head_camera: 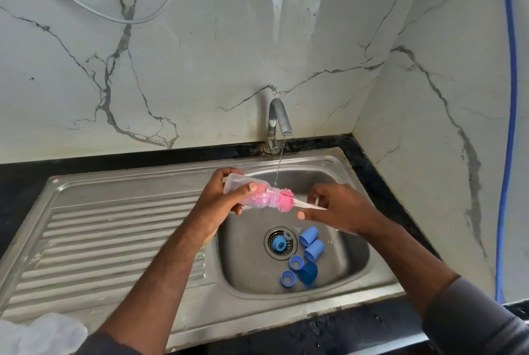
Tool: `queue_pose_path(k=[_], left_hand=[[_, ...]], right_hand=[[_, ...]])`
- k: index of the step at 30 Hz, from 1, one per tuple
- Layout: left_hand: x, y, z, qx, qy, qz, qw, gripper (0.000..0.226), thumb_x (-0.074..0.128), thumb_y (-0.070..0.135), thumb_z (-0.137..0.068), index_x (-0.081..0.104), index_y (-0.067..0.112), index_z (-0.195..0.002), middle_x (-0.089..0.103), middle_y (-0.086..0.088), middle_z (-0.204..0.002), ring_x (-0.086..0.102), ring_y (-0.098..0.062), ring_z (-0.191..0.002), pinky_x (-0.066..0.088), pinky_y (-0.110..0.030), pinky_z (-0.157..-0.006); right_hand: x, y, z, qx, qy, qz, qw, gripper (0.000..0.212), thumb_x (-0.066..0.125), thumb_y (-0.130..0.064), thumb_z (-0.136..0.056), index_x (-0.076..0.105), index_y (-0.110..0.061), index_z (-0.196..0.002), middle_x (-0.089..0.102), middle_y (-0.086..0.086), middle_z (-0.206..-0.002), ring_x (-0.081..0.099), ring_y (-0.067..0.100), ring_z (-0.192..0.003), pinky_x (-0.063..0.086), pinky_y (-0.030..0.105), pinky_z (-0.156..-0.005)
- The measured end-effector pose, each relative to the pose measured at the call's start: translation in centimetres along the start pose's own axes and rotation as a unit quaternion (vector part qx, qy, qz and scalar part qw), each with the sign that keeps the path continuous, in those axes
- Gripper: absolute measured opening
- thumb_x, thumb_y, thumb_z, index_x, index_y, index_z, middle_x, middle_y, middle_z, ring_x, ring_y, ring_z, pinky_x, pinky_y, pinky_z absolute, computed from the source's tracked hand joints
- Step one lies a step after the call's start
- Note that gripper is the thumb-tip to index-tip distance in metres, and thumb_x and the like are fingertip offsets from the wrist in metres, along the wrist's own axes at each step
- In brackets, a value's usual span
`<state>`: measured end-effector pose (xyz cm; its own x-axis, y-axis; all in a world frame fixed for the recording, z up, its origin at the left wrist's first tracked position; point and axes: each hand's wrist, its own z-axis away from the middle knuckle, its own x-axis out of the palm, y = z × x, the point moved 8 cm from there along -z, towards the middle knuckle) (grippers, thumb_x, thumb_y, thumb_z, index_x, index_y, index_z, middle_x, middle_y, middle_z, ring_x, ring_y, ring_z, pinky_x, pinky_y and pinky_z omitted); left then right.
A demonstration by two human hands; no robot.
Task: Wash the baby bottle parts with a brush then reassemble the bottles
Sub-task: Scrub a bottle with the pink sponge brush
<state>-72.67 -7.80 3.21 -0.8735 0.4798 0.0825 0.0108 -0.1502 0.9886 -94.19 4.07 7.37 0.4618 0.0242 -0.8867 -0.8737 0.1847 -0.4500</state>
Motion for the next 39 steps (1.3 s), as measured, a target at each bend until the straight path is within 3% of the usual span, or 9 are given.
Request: queue_pose_path(k=[5, 10, 16, 20, 26, 29, 32, 36, 39], left_hand=[[-1.0, -1.6, -0.7, -0.014, 0.064, 0.005, 0.998, 0.068, 0.085, 0.047, -0.072, 0.057, 0.007, -0.12, 0.068, -0.019, -0.103, 0.065, -0.015, -0.072, 0.05, -0.028, -0.053], [0.7, -1.7, -0.8, -0.019, 0.05, -0.025, 0.998, 0.058, 0.076, 0.052, -0.081, 0.057, 0.01, -0.116, 0.066, -0.018, -0.1, 0.057, -0.015, -0.068, 0.047, -0.028, -0.051], [3.0, -0.9, -0.8, -0.026, 0.037, 0.051, 0.998, 0.056, 0.078, 0.048, -0.077, 0.059, 0.018, -0.121, 0.063, -0.014, -0.11, 0.062, -0.017, -0.084, 0.052, -0.029, -0.061], [3.0, -0.2, -0.9, -0.03, 0.139, 0.137, 0.98, 0.076, 0.08, 0.028, -0.078, 0.039, 0.024, -0.142, 0.062, -0.01, -0.118, 0.068, -0.021, -0.098, 0.058, -0.032, -0.073], [5.0, -0.5, -0.7, -0.109, 0.143, 0.326, 0.928, 0.03, 0.049, -0.002, -0.098, 0.054, 0.0, -0.127, 0.06, -0.024, -0.124, 0.065, -0.031, -0.106, 0.058, -0.044, -0.084], [5.6, 0.0, -0.7, -0.106, 0.151, 0.354, 0.917, 0.033, 0.058, 0.022, -0.096, 0.056, -0.003, -0.117, 0.062, -0.019, -0.096, 0.065, -0.027, -0.084, 0.059, -0.044, -0.075], [5.7, 0.0, -1.1, -0.101, 0.181, 0.347, 0.915, 0.074, 0.078, 0.053, -0.072, 0.057, 0.001, -0.121, 0.061, -0.016, -0.097, 0.063, -0.026, -0.082, 0.058, -0.046, -0.081], [5.6, -0.4, -1.1, -0.099, 0.237, 0.361, 0.896, 0.059, 0.085, 0.044, -0.065, 0.062, 0.015, -0.111, 0.064, -0.011, -0.107, 0.064, -0.023, -0.09, 0.057, -0.041, -0.07], [5.7, -0.9, -1.3, -0.116, 0.241, 0.375, 0.888, 0.079, 0.086, 0.047, -0.061, 0.056, 0.017, -0.128, 0.06, -0.009, -0.107, 0.059, -0.025, -0.088, 0.054, -0.034, -0.057]], right_hand=[[-0.1, 3.5, 1.2, -0.023, 0.044, -0.028, 0.998, 0.014, 0.075, -0.025, -0.088, 0.068, -0.032, -0.099, 0.069, -0.015, -0.087, 0.063, -0.001, -0.08, 0.052, 0.03, -0.073], [-1.5, 1.3, 1.5, -0.127, 0.133, 0.065, 0.981, 0.017, 0.075, -0.019, -0.087, 0.075, -0.023, -0.104, 0.073, -0.007, -0.096, 0.069, 0.019, -0.085, 0.057, 0.038, -0.071], [-1.4, -0.4, 1.7, -0.168, 0.128, 0.104, 0.972, 0.026, 0.057, -0.029, -0.093, 0.074, -0.021, -0.11, 0.072, -0.002, -0.092, 0.069, 0.022, -0.082, 0.058, 0.043, -0.065], [-2.3, -0.4, 1.2, -0.164, 0.115, 0.083, 0.976, 0.029, 0.052, -0.033, -0.095, 0.074, -0.021, -0.109, 0.07, -0.003, -0.086, 0.064, 0.017, -0.08, 0.056, 0.042, -0.066], [-2.1, -0.5, 0.7, -0.151, 0.087, 0.096, 0.98, 0.021, 0.056, -0.027, -0.099, 0.073, -0.02, -0.11, 0.07, 0.001, -0.091, 0.064, 0.021, -0.086, 0.048, 0.031, -0.068], [-1.0, -0.8, 0.8, -0.134, 0.046, 0.025, 0.99, 0.017, 0.06, -0.024, -0.098, 0.075, -0.017, -0.101, 0.068, 0.002, -0.08, 0.062, 0.019, -0.074, 0.052, 0.04, -0.069], [0.1, -0.9, 0.5, -0.112, -0.009, -0.045, 0.993, 0.018, 0.061, -0.023, -0.099, 0.076, -0.012, -0.094, 0.059, 0.003, -0.065, 0.05, 0.014, -0.058, 0.048, 0.038, -0.062], [0.1, -1.5, -0.2, -0.076, -0.088, -0.158, 0.981, 0.02, 0.062, -0.02, -0.099, 0.077, -0.006, -0.101, 0.05, 0.008, -0.059, 0.036, 0.006, -0.048, 0.034, 0.02, -0.049], [0.6, -1.3, -0.4, -0.017, -0.15, -0.296, 0.943, 0.019, 0.057, -0.01, -0.101, 0.076, -0.006, -0.103, 0.043, 0.002, -0.055, 0.03, 0.009, -0.042, 0.028, 0.02, -0.039]])
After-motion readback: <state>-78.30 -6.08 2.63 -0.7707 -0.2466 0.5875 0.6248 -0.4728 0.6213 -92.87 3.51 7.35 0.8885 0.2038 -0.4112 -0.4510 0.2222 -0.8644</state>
